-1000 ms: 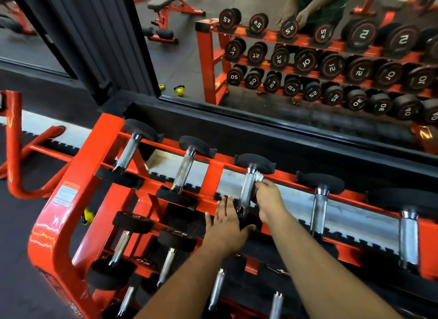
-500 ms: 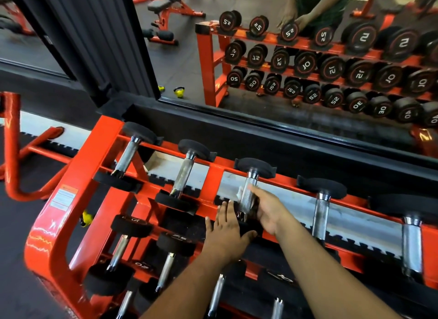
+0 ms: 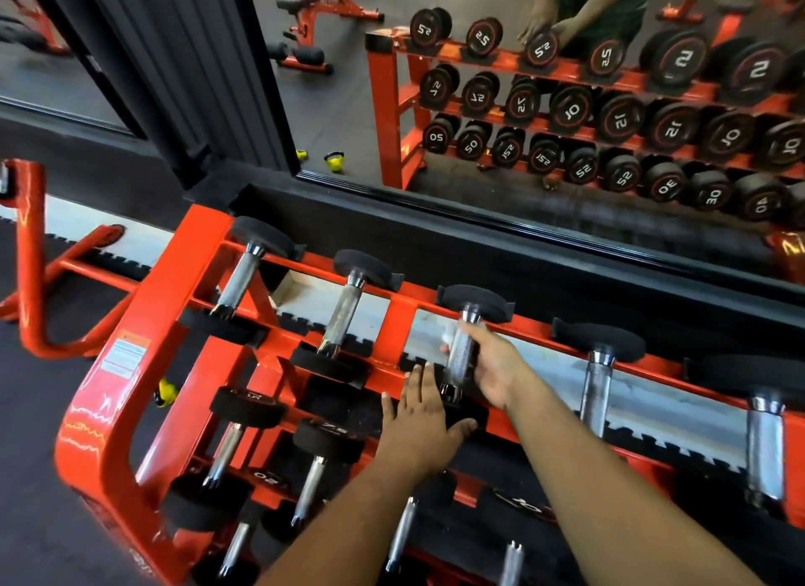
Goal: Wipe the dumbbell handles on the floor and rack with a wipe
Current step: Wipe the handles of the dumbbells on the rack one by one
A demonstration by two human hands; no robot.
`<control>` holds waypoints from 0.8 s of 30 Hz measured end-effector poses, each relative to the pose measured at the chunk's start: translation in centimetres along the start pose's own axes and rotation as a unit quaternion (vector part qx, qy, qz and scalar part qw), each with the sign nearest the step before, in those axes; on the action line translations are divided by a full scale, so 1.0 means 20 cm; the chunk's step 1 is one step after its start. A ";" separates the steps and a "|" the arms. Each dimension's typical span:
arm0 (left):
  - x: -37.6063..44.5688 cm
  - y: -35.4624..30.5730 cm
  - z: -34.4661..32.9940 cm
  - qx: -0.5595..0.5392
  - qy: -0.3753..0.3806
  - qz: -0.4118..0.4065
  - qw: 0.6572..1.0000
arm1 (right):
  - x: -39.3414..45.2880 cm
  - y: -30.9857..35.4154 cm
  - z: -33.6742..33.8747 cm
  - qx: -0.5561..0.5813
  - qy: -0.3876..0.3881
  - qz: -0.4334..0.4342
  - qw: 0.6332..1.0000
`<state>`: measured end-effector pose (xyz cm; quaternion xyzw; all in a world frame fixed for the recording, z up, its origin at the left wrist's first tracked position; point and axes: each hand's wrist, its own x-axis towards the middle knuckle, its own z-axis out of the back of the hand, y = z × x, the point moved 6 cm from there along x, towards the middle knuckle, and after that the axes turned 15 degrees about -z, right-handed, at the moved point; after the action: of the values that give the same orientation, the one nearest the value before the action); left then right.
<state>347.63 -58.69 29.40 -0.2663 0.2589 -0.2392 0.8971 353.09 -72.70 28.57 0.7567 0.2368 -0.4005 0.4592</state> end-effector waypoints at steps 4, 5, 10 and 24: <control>0.01 0.01 -0.01 0.001 -0.006 -0.001 1.000 | -0.03 -0.10 0.07 -0.094 -0.024 0.016 0.995; 0.01 0.00 0.00 0.000 -0.006 -0.003 1.000 | -0.02 -0.07 0.08 -0.059 -0.029 0.034 0.997; 0.00 0.00 0.00 -0.006 -0.008 -0.001 1.000 | 0.04 -0.02 0.05 0.040 -0.032 0.045 0.998; 0.00 0.00 0.00 -0.017 -0.014 -0.003 1.000 | -0.14 -0.03 0.03 -0.717 -0.258 0.446 0.471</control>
<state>347.57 -58.70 29.36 -0.2852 0.2497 -0.2343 0.8952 350.72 -72.92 30.46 0.0294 -0.0572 -0.0094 0.9979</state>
